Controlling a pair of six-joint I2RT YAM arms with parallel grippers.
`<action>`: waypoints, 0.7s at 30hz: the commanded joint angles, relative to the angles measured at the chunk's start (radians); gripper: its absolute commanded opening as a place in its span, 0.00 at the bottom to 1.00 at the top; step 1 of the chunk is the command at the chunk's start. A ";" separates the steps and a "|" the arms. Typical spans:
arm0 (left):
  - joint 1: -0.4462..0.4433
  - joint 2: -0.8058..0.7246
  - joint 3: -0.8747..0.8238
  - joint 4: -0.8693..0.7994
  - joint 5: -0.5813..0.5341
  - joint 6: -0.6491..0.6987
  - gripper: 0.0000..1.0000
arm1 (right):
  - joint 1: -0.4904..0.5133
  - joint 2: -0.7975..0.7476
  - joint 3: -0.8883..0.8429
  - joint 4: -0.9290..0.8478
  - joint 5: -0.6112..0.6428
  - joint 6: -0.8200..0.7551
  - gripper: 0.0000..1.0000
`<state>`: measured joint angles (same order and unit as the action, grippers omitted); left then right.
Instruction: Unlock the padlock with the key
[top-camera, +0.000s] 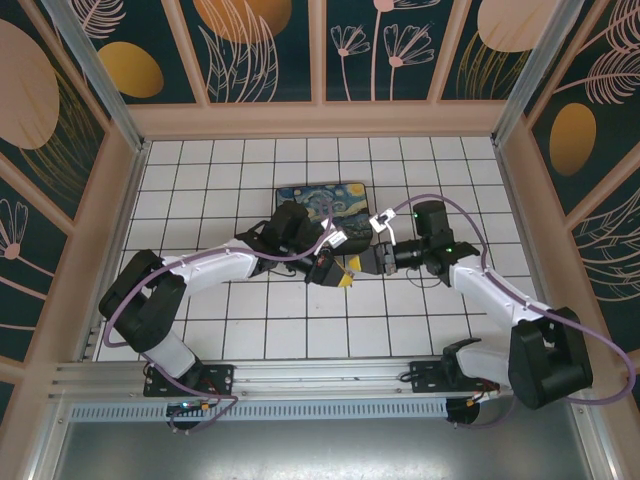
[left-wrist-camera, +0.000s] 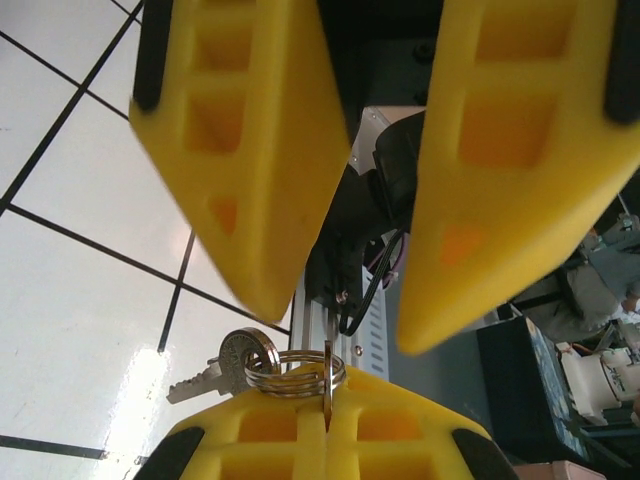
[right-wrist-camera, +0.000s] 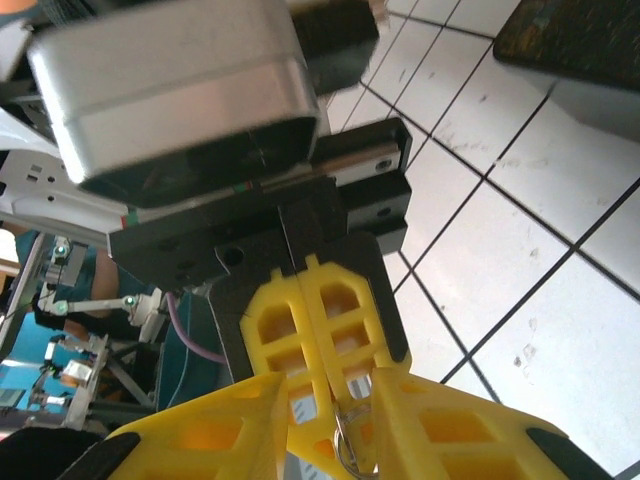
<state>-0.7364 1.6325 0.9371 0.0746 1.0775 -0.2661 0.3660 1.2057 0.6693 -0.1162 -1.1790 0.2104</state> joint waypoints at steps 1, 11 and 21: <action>0.009 -0.002 0.024 -0.001 0.042 0.021 0.00 | 0.013 0.002 0.010 -0.026 -0.010 -0.033 0.29; 0.017 -0.010 0.022 0.001 0.043 0.023 0.00 | 0.027 -0.010 -0.016 -0.018 -0.022 -0.019 0.27; 0.026 -0.019 0.010 0.039 0.051 0.003 0.00 | 0.038 -0.013 -0.045 -0.002 -0.024 0.007 0.17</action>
<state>-0.7231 1.6321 0.9371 0.0772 1.1030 -0.2665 0.3916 1.2053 0.6483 -0.1242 -1.1793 0.2111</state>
